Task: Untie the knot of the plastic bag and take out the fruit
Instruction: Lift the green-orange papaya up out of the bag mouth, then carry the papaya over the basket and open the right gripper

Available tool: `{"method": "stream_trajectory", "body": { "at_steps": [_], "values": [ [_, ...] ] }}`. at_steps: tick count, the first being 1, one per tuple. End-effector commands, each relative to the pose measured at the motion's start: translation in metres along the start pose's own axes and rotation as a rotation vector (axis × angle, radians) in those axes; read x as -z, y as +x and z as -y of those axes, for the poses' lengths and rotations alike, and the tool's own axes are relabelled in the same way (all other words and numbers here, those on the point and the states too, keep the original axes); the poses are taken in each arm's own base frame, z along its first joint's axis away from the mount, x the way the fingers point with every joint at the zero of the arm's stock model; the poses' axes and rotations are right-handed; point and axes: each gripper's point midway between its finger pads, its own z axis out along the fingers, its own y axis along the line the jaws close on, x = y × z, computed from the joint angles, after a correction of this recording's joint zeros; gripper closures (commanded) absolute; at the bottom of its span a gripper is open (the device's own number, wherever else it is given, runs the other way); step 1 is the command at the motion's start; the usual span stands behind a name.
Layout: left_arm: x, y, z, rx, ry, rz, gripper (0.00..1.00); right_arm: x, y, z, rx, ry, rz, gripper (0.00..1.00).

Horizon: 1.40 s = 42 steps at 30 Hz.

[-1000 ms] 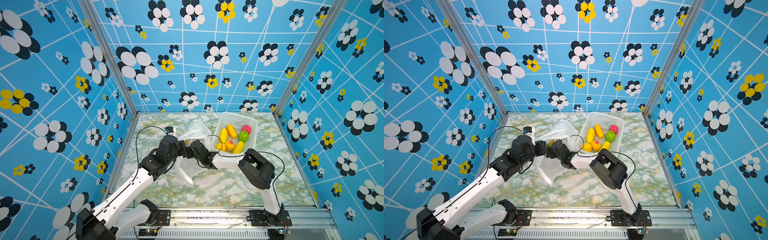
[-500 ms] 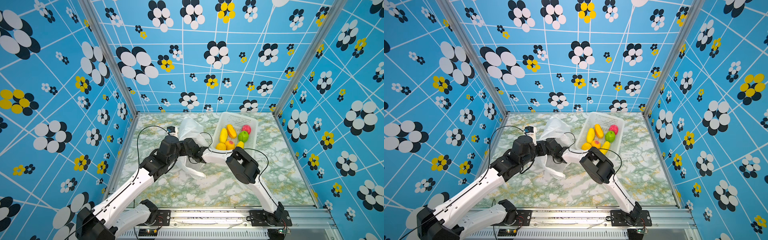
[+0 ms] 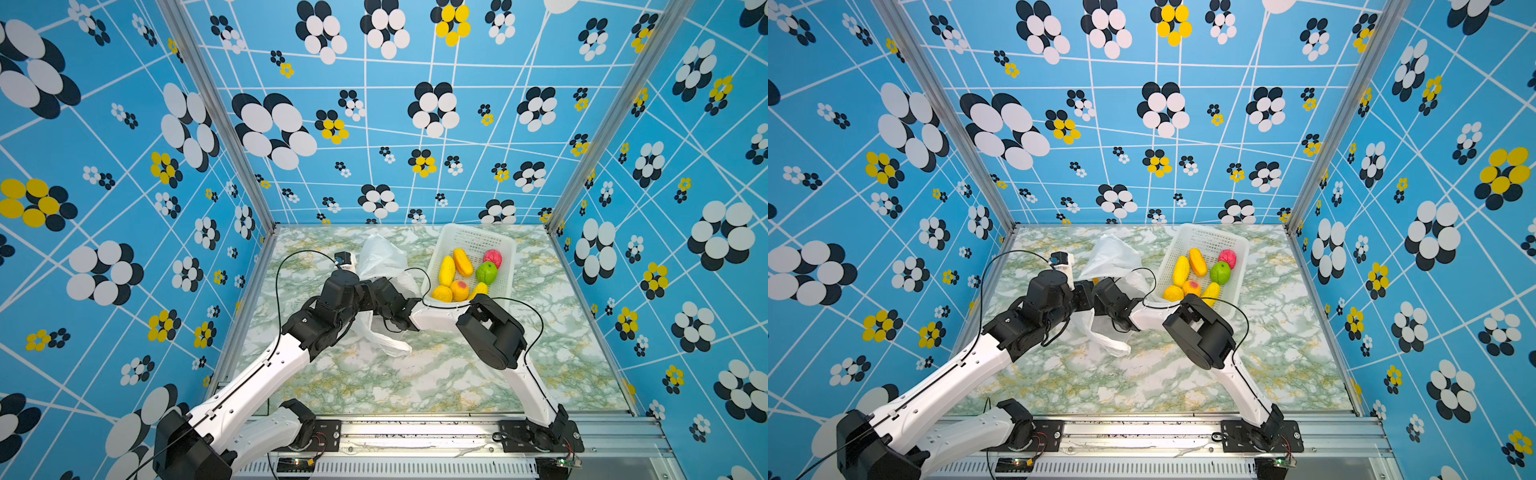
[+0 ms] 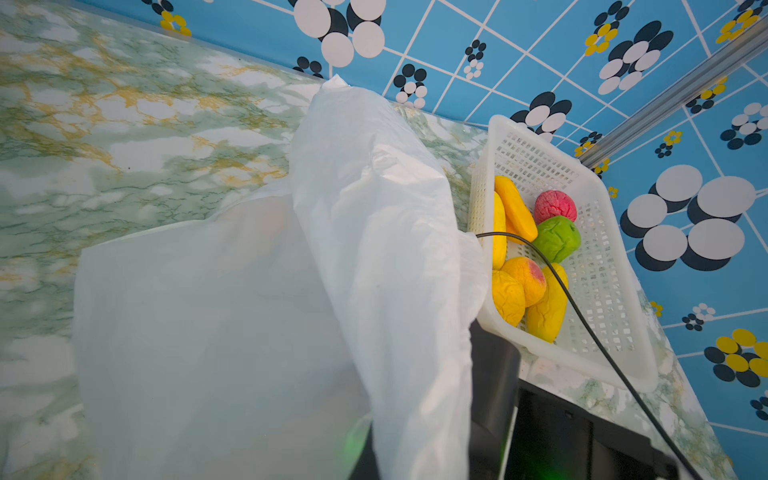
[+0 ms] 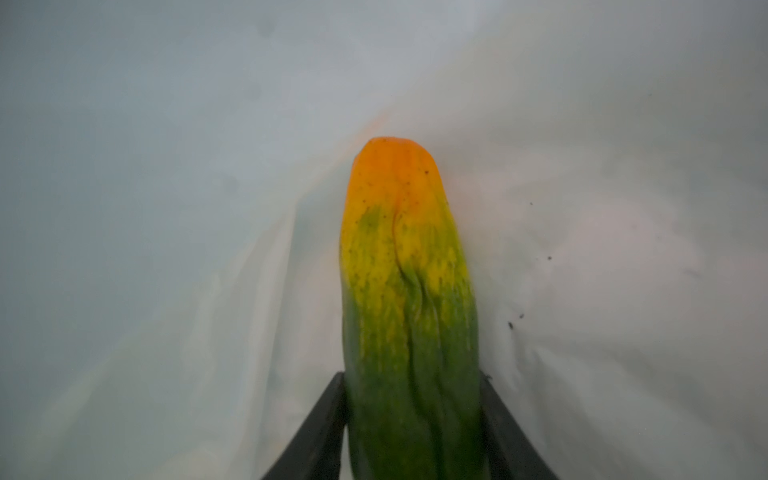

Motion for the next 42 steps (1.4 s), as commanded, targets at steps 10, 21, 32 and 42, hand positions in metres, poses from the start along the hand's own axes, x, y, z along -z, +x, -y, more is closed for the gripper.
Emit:
{"method": "stream_trajectory", "body": {
  "at_steps": [10, 21, 32, 42],
  "values": [
    [0.000, -0.016, -0.044, 0.150, -0.120, 0.039, 1.00, 0.105, -0.055, -0.031, 0.088, -0.186, 0.187, 0.67],
    [0.009, -0.014, -0.067, 0.200, -0.146, 0.058, 1.00, 0.184, -0.062, -0.053, 0.272, -0.395, 0.335, 0.67],
    [0.007, -0.024, -0.073, 0.170, -0.199, 0.052, 1.00, 0.268, -0.076, -0.063, 0.441, -0.488, 0.511, 0.68],
    [-0.031, -0.045, -0.035, 0.018, -0.097, -0.067, 1.00, 0.346, -0.152, 0.050, 0.430, 0.073, 0.727, 0.71]
  ]
}}
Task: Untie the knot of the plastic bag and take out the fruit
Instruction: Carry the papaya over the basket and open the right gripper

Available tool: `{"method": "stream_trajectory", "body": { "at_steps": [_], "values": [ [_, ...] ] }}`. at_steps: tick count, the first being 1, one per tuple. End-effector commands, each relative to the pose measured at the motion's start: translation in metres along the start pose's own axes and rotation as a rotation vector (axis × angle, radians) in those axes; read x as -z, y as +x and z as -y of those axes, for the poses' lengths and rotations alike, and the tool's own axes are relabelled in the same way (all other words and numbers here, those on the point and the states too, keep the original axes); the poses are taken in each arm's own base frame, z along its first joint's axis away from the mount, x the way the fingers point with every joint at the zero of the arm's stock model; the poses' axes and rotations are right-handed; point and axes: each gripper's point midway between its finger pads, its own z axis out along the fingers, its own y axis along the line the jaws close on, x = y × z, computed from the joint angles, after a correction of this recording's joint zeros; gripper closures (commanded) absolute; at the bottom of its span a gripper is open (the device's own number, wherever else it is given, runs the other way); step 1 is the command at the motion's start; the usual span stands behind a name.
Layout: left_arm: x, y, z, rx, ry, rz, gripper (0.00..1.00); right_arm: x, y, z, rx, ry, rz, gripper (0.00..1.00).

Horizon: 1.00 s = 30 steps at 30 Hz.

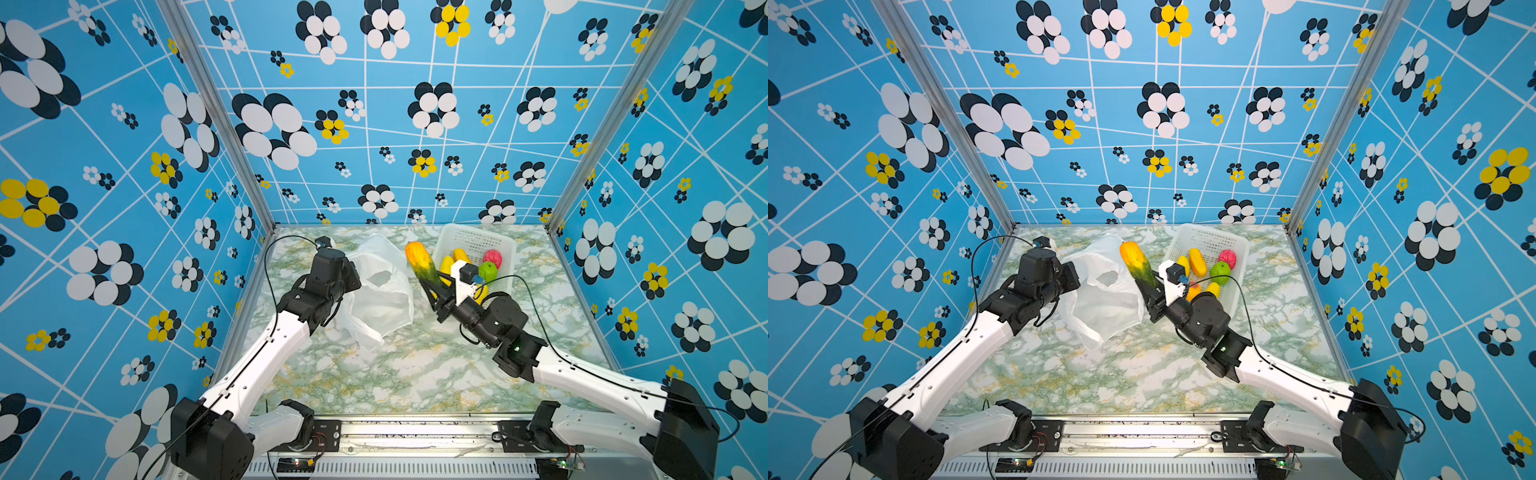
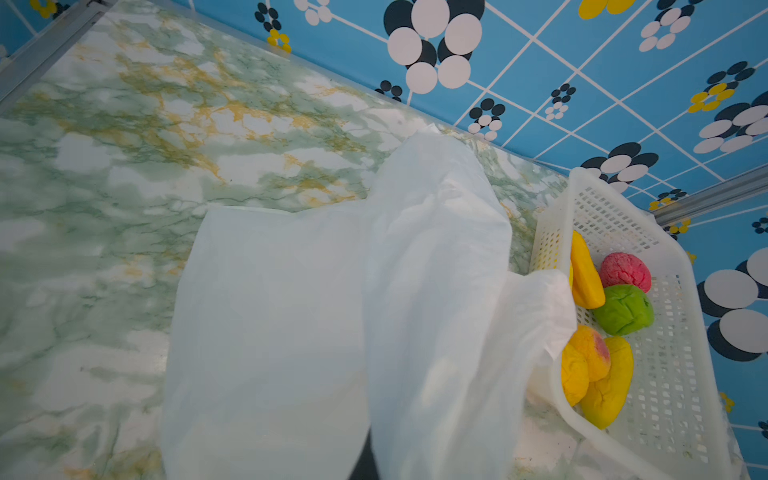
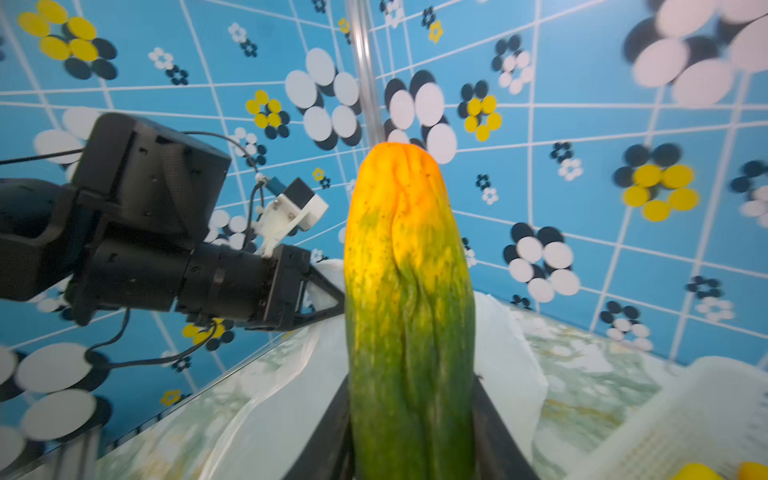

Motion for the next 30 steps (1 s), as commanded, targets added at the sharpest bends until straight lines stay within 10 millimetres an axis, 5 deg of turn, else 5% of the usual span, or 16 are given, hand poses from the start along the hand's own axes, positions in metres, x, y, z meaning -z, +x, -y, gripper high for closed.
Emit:
{"method": "stream_trajectory", "body": {
  "at_steps": [1, 8, 13, 20, 30],
  "values": [
    [-0.009, 0.003, 0.013, -0.073, 0.041, -0.063, 1.00, 0.009, 0.006, 0.072, 0.069, 0.256, -0.081, 0.71],
    [-0.018, 0.000, 0.000, -0.109, -0.054, -0.046, 1.00, 0.004, 0.020, 0.151, 0.091, 0.412, -0.181, 0.72],
    [-0.012, -0.013, 0.013, -0.161, -0.021, 0.013, 1.00, 0.000, 0.042, 0.200, 0.085, 0.541, -0.255, 0.71],
    [-0.002, -0.032, 0.029, -0.231, 0.022, 0.099, 1.00, -0.029, 0.085, 0.223, 0.022, 0.564, -0.410, 0.71],
    [-0.014, -0.029, 0.043, -0.294, 0.015, 0.058, 1.00, -0.039, 0.160, 0.286, -0.115, 0.745, -0.690, 0.74]
  ]
}}
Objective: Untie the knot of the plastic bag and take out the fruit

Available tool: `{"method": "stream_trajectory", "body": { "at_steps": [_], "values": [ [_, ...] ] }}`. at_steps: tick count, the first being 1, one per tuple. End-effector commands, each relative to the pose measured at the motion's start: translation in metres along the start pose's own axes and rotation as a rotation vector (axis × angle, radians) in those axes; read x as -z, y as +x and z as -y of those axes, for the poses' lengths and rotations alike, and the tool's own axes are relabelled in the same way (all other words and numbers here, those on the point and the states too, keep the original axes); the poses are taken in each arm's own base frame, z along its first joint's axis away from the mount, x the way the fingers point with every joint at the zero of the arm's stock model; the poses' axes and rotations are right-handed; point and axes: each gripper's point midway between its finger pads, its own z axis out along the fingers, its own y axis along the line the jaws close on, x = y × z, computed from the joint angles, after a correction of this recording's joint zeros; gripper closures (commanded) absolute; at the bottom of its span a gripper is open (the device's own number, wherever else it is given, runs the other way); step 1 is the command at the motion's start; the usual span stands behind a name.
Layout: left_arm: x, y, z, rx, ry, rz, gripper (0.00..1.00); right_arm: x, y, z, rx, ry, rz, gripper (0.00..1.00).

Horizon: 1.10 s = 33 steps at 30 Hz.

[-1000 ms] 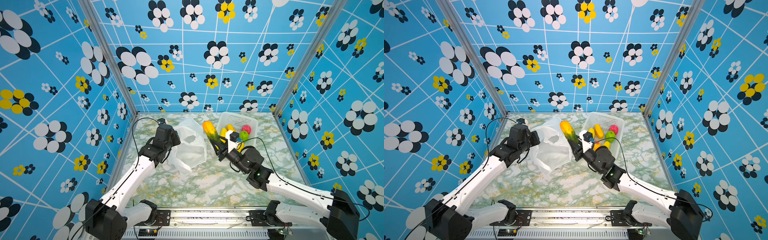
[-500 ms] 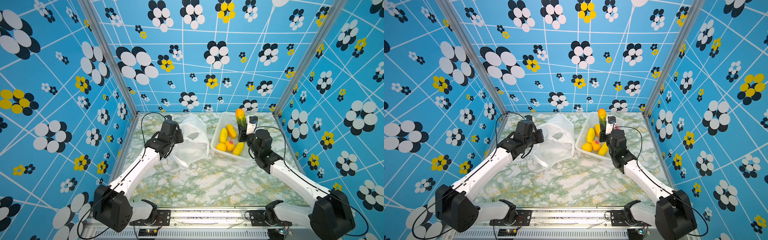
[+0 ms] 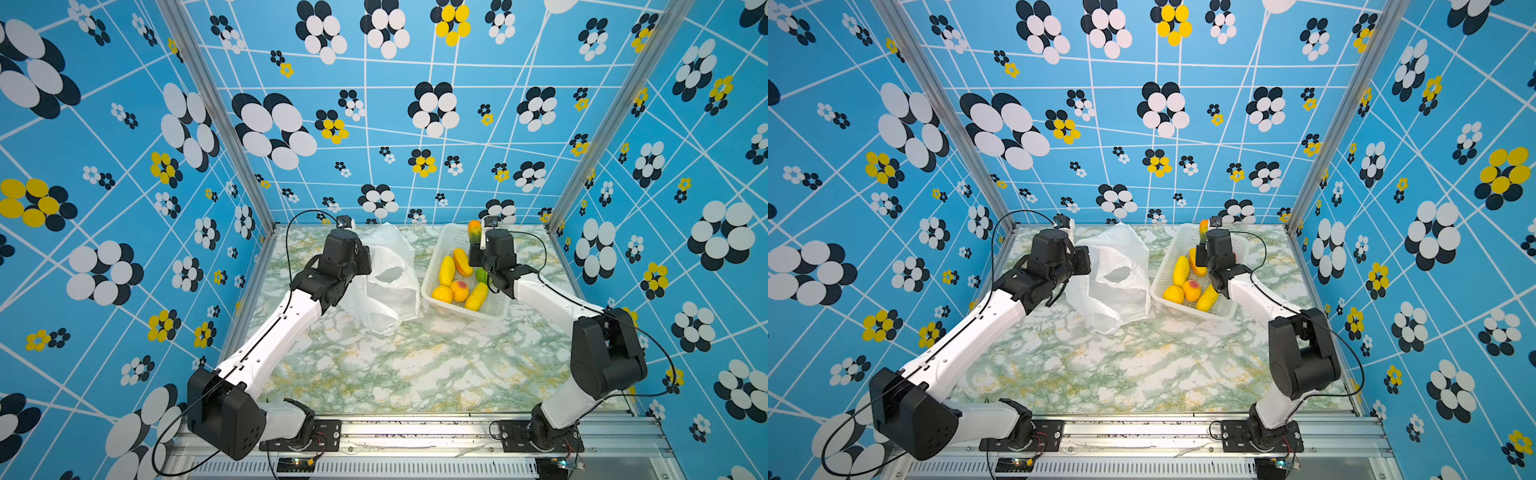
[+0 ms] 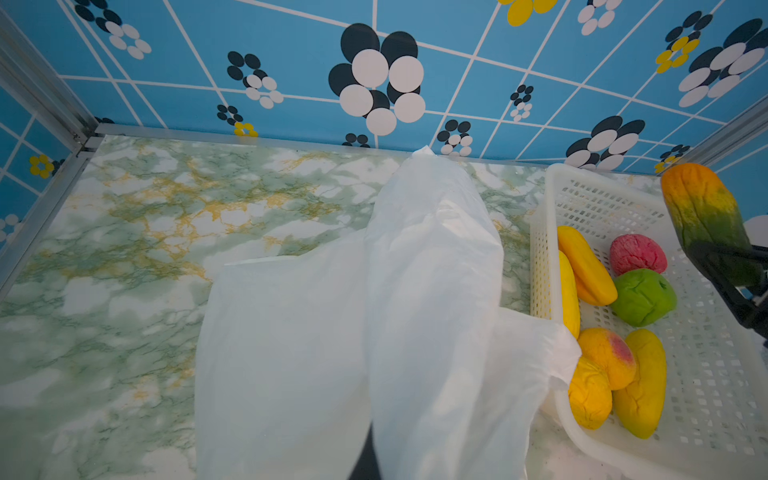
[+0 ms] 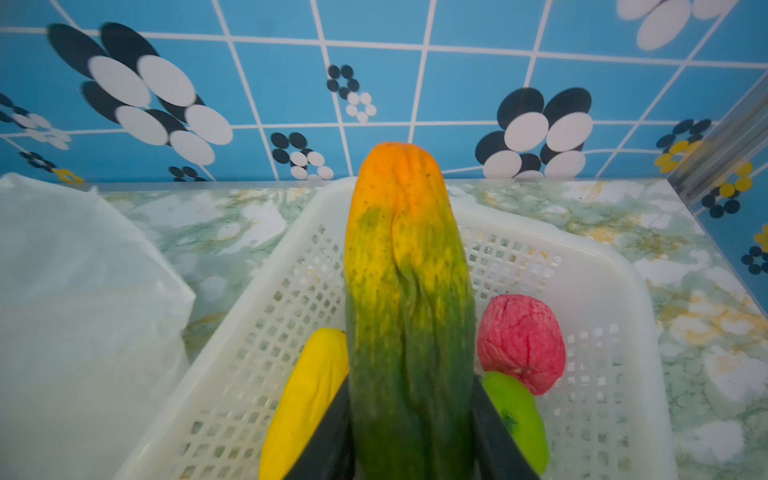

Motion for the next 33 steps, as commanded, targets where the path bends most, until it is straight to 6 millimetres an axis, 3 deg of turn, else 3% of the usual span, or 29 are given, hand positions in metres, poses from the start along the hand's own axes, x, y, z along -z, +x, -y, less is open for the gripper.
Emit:
{"method": "stream_trajectory", "body": {
  "at_steps": [1, 10, 12, 15, 17, 20, 28, 33],
  "values": [
    [-0.003, 0.000, 0.005, -0.045, -0.008, 0.000, 1.00, -0.015, 0.025, 0.009, -0.033, 0.035, -0.130, 0.74],
    [-0.001, -0.003, 0.005, -0.049, -0.024, 0.011, 1.00, -0.040, 0.043, 0.012, -0.041, 0.072, -0.197, 0.62],
    [-0.001, -0.006, 0.005, -0.047, -0.026, 0.019, 1.00, -0.040, 0.044, 0.014, -0.046, 0.076, -0.198, 0.54],
    [-0.002, -0.016, 0.003, -0.046, -0.050, 0.044, 1.00, -0.034, 0.039, 0.017, -0.056, 0.088, -0.175, 0.31],
    [-0.001, -0.029, 0.001, -0.048, -0.079, 0.067, 1.00, -0.027, 0.034, 0.019, -0.069, 0.091, -0.144, 0.13],
    [-0.001, -0.052, 0.003, -0.056, -0.085, 0.103, 1.00, -0.011, 0.023, 0.020, -0.094, 0.072, -0.097, 0.02],
    [-0.008, -0.114, 0.016, -0.055, -0.022, 0.200, 1.00, 0.057, -0.011, 0.026, -0.179, 0.000, 0.118, 0.01],
    [-0.018, -0.132, 0.019, -0.064, -0.012, 0.224, 1.00, 0.087, -0.017, 0.042, -0.224, 0.032, 0.229, 0.01]
  ]
}}
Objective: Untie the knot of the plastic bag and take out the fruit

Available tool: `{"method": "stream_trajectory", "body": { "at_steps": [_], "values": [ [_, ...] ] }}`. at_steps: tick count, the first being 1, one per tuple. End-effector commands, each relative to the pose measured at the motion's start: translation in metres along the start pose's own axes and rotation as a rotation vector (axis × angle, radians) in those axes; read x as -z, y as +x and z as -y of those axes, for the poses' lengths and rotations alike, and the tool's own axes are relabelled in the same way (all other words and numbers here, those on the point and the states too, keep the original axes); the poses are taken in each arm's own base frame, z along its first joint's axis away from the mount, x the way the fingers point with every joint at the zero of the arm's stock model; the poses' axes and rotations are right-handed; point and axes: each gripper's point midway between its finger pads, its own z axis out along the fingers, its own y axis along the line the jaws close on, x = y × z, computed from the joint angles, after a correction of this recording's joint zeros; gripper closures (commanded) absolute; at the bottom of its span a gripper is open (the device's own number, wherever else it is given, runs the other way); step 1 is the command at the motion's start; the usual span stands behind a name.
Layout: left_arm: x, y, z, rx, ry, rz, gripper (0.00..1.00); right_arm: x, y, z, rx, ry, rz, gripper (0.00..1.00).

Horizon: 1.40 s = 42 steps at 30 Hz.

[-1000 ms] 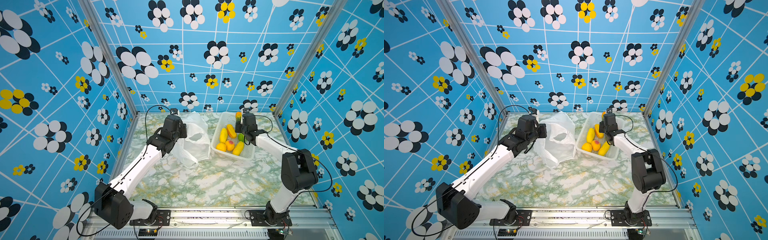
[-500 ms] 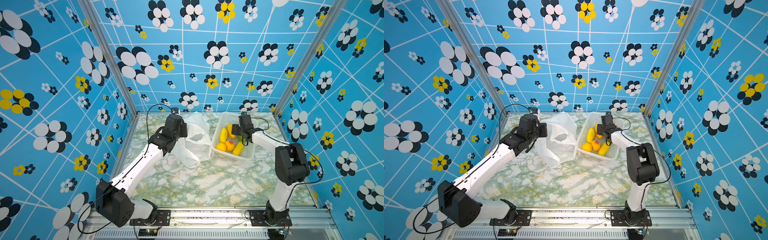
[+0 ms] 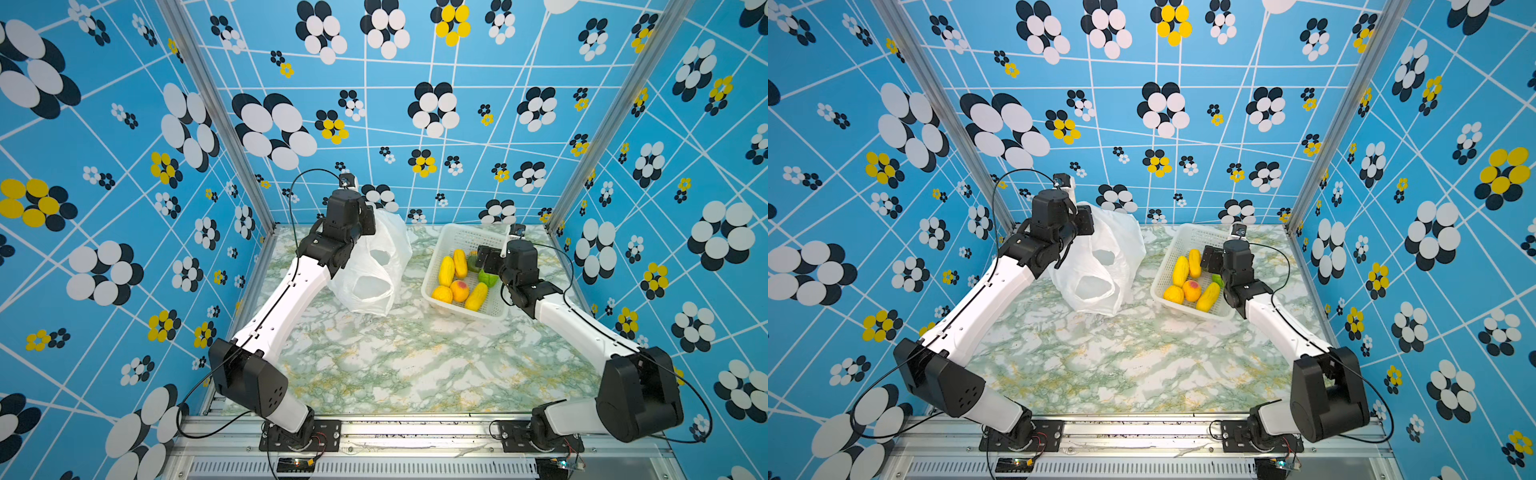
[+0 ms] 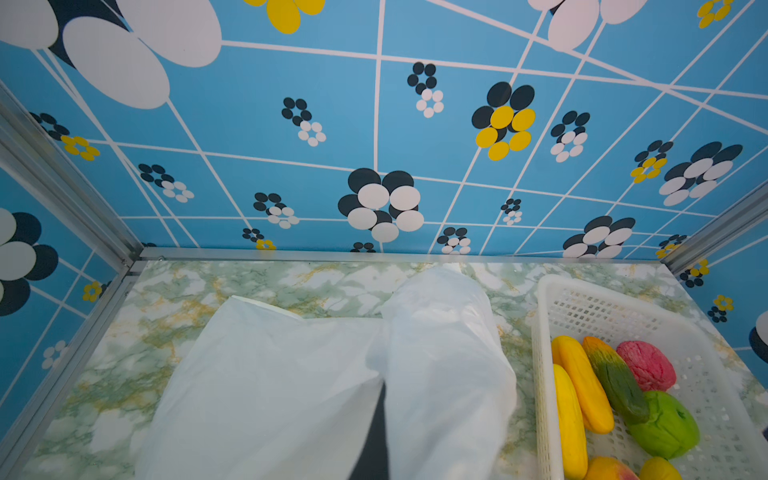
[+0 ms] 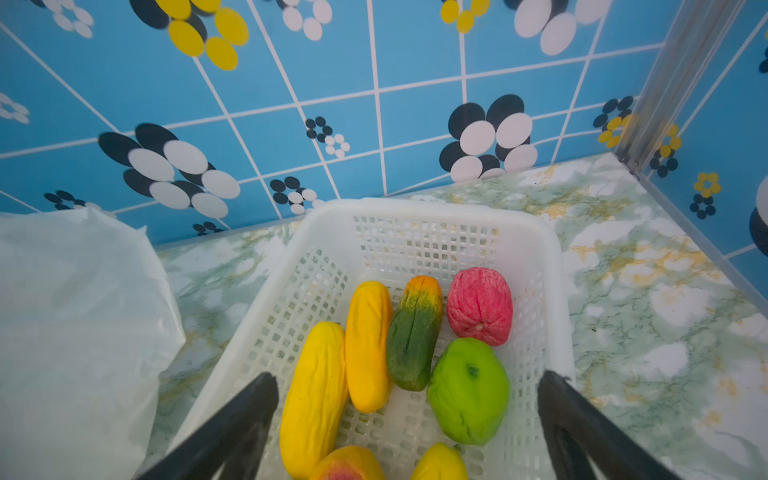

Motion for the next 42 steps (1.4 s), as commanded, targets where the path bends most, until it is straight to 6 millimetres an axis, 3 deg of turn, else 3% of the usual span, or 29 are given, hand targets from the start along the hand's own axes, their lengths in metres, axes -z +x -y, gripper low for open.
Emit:
{"method": "stream_trajectory", "body": {
  "at_steps": [1, 6, 12, 16, 20, 21, 23, 25, 28, 34, 36, 39, 42],
  "values": [
    [-0.011, -0.011, 0.006, -0.024, 0.029, 0.019, 1.00, 0.011, -0.008, 0.015, -0.051, 0.048, 0.090, 0.01],
    [-0.039, 0.002, 0.001, -0.031, 0.007, -0.035, 1.00, 0.017, -0.009, 0.026, -0.068, 0.093, 0.119, 0.01],
    [-0.069, 0.049, -0.008, -0.049, -0.044, -0.153, 1.00, 0.012, -0.005, 0.025, -0.074, 0.099, 0.101, 0.01],
    [-0.077, 0.069, -0.007, -0.049, -0.041, -0.214, 1.00, 0.009, -0.003, 0.027, -0.073, 0.116, 0.092, 0.01],
    [-0.075, 0.069, -0.002, -0.058, -0.015, -0.230, 1.00, 0.007, -0.003, 0.027, -0.071, 0.120, 0.083, 0.01],
    [-0.073, 0.067, -0.001, -0.061, -0.012, -0.232, 0.93, 0.006, -0.003, 0.027, -0.070, 0.122, 0.082, 0.01],
    [-0.067, 0.056, 0.003, -0.064, 0.005, -0.218, 0.70, 0.007, -0.004, 0.027, -0.072, 0.125, 0.082, 0.01],
    [-0.056, 0.042, 0.006, -0.065, 0.015, -0.182, 0.38, 0.008, -0.005, 0.030, -0.075, 0.142, 0.082, 0.01],
    [-0.034, 0.022, 0.010, -0.076, 0.014, -0.104, 0.01, 0.010, -0.005, 0.037, -0.092, 0.177, 0.084, 0.01],
    [0.032, -0.015, 0.004, -0.047, 0.040, 0.033, 0.01, 0.018, -0.011, 0.038, -0.149, 0.176, 0.097, 0.01],
    [0.055, -0.019, -0.003, -0.023, 0.041, 0.079, 0.01, 0.022, -0.014, 0.037, -0.171, 0.180, 0.076, 0.01],
    [0.085, -0.014, -0.014, -0.011, 0.046, 0.159, 0.01, 0.030, -0.017, 0.041, -0.185, 0.211, 0.039, 0.01],
    [0.107, 0.009, -0.019, -0.100, 0.093, 0.269, 0.01, 0.037, -0.019, 0.052, -0.168, 0.268, 0.046, 0.01]
  ]
}}
